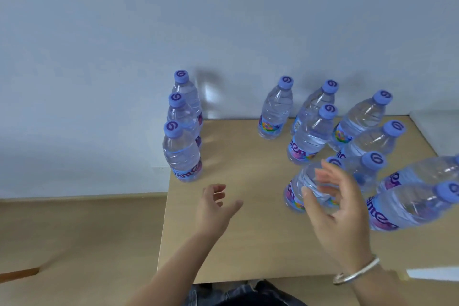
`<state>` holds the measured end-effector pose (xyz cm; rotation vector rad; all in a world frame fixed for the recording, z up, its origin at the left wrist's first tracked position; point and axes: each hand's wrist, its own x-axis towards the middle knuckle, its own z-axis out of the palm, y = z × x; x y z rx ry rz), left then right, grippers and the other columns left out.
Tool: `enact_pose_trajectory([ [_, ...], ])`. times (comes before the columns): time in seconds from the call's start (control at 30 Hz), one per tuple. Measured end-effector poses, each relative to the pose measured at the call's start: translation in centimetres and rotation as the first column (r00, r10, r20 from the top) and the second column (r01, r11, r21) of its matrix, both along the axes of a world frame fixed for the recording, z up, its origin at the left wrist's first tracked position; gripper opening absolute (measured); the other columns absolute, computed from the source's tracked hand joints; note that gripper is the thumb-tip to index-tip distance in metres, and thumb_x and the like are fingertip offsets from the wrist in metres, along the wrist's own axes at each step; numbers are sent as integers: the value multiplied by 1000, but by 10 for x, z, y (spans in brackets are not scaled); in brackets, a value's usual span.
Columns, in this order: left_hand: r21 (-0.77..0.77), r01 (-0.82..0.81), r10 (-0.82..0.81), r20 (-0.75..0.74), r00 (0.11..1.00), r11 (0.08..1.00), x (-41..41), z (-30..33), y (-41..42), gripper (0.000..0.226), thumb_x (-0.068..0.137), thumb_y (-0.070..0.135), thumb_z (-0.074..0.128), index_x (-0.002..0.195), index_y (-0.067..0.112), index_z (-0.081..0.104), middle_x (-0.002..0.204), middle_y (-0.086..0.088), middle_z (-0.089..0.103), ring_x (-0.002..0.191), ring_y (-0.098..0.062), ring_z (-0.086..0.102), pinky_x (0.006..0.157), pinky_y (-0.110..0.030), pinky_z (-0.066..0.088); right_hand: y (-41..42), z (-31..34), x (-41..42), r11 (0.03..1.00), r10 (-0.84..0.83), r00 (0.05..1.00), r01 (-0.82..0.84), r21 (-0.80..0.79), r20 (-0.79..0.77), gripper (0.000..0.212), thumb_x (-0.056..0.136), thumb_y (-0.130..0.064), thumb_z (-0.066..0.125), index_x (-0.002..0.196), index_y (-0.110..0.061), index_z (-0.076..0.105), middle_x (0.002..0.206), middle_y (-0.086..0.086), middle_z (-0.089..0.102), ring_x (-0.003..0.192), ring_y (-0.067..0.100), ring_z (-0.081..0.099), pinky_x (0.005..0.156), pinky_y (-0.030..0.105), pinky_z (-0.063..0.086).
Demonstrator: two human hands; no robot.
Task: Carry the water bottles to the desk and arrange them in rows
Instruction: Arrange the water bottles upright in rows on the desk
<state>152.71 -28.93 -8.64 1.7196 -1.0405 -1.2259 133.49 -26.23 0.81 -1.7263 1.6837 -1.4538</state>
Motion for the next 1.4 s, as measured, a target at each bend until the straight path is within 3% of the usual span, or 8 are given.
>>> enact_pose_trajectory([
  [0.1,-2,170,-170,29,985,985,-26,-1,1,48,69,10,79,105,21,48,110,3,51,98,-10,52,81,-20,41,5,-8,-17,985,-159,986,162,-63,58,65,69,-10,71,126,-20,41,115,2,44,103,3,48,89,12,43],
  [0.23,-6,259,-258,86,962,966,-49,-3,4,50,70,13,78,111,18,51,108,6,48,99,-10,53,81,-18,42,2,-26,-27,977,-150,987,140,159,57,78,66,-4,78,132,-14,37,126,-1,40,117,17,44,96,5,32],
  [0.4,18,282,-283,75,956,959,-67,-4,9,52,69,16,79,112,22,50,111,8,49,97,-5,53,80,-17,41,-8,-35,-20,972,-114,993,116,205,-21,78,64,-10,82,129,4,41,128,16,47,123,33,43,104,49,36],
  [0.8,5,260,-259,74,963,966,-78,1,8,61,65,20,82,117,20,50,116,8,49,98,-7,53,80,-18,43,-42,-46,-1,986,-140,988,133,104,62,70,67,-9,80,124,7,42,121,19,52,115,35,48,99,36,36],
  [0.97,8,266,-265,-42,963,964,-59,7,6,67,66,17,83,122,29,48,118,6,52,100,-8,55,76,-16,43,-53,-42,-20,982,28,988,-55,181,151,61,66,-13,81,116,-12,45,109,-1,55,104,21,54,86,15,36],
  [1.1,46,347,-339,-118,933,937,-42,19,5,82,67,14,82,135,32,40,124,10,50,110,-8,53,84,-20,44,-53,-25,-30,926,203,947,-269,265,251,55,64,-16,83,105,-27,47,104,-5,61,98,15,58,86,24,45],
  [1.23,71,501,-480,-199,854,862,-34,39,6,77,69,1,77,133,27,44,129,12,56,124,-5,47,95,-27,38,-51,2,-29,824,442,845,-515,238,300,53,58,-20,81,100,-32,53,96,-9,65,92,8,62,84,23,49],
  [1.4,-55,601,-581,-338,740,797,-33,64,18,58,61,-3,71,115,14,56,105,1,66,98,-12,61,85,-27,50,-57,27,-26,664,605,637,-735,140,477,55,60,1,73,106,-20,53,96,-11,68,94,10,65,82,23,51],
])
